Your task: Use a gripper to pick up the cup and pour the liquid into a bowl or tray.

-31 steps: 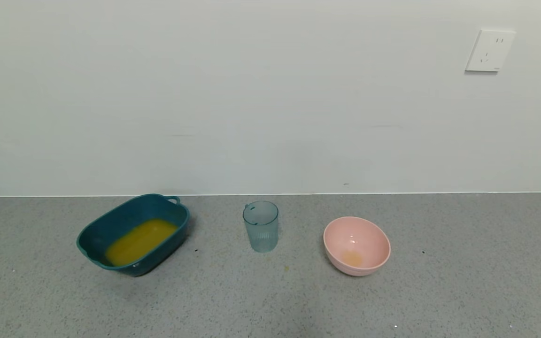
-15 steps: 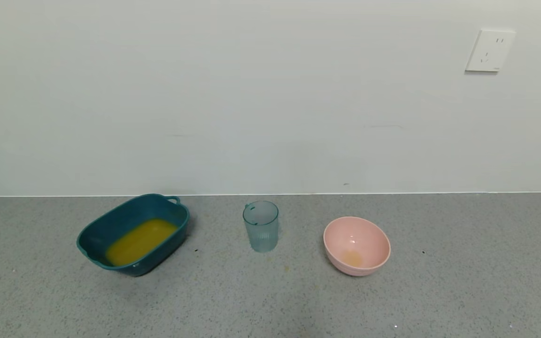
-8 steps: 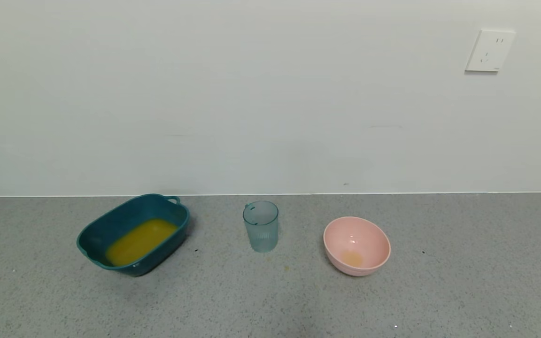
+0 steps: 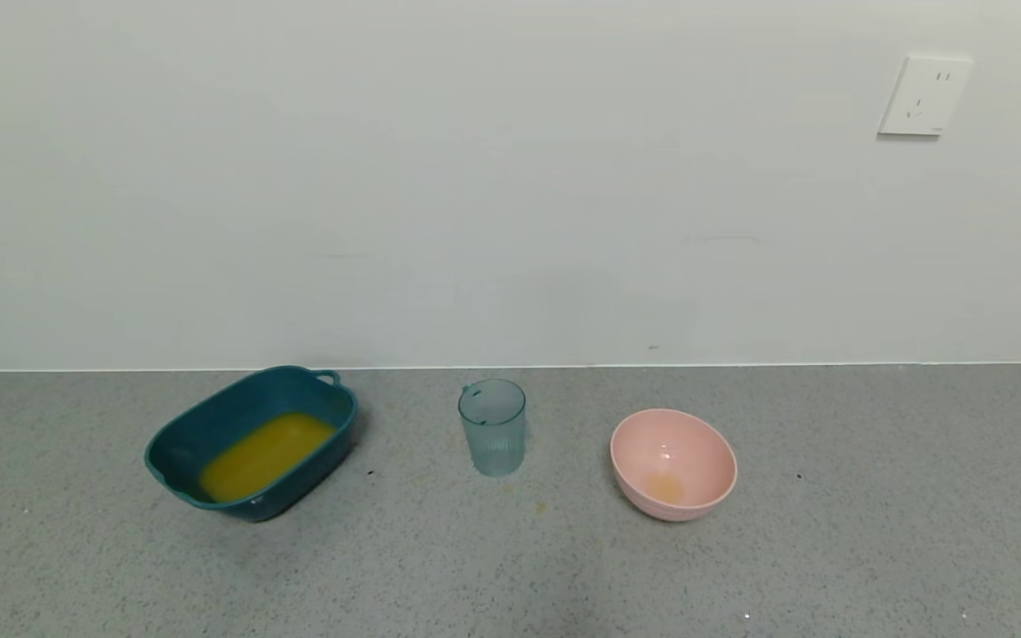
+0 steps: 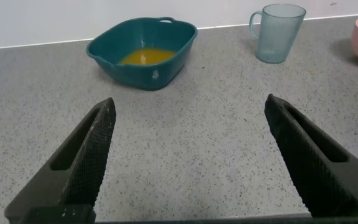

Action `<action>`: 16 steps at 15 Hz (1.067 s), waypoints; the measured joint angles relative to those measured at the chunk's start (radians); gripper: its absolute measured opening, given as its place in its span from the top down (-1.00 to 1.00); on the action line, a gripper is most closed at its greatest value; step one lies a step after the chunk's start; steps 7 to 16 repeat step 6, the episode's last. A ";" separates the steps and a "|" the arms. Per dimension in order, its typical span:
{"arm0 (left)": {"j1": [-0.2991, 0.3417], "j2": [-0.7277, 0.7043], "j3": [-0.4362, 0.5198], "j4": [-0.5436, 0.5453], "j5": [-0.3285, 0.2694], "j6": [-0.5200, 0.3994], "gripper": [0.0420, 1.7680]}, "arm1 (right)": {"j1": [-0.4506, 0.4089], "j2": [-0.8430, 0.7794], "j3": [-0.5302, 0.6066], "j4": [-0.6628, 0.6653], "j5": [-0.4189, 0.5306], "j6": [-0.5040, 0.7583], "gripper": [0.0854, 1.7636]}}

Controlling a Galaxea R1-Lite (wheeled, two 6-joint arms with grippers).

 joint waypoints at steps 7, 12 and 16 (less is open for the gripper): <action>0.000 0.000 0.000 0.000 0.000 0.001 -0.94 | 0.000 0.000 0.000 0.000 0.000 0.000 -0.94; 0.000 0.000 0.000 0.000 0.000 0.001 -0.94 | 0.000 0.000 0.000 0.000 0.000 0.000 -0.94; 0.000 0.000 0.000 0.000 0.000 0.001 -0.94 | 0.000 0.000 0.000 0.000 0.000 0.000 -0.94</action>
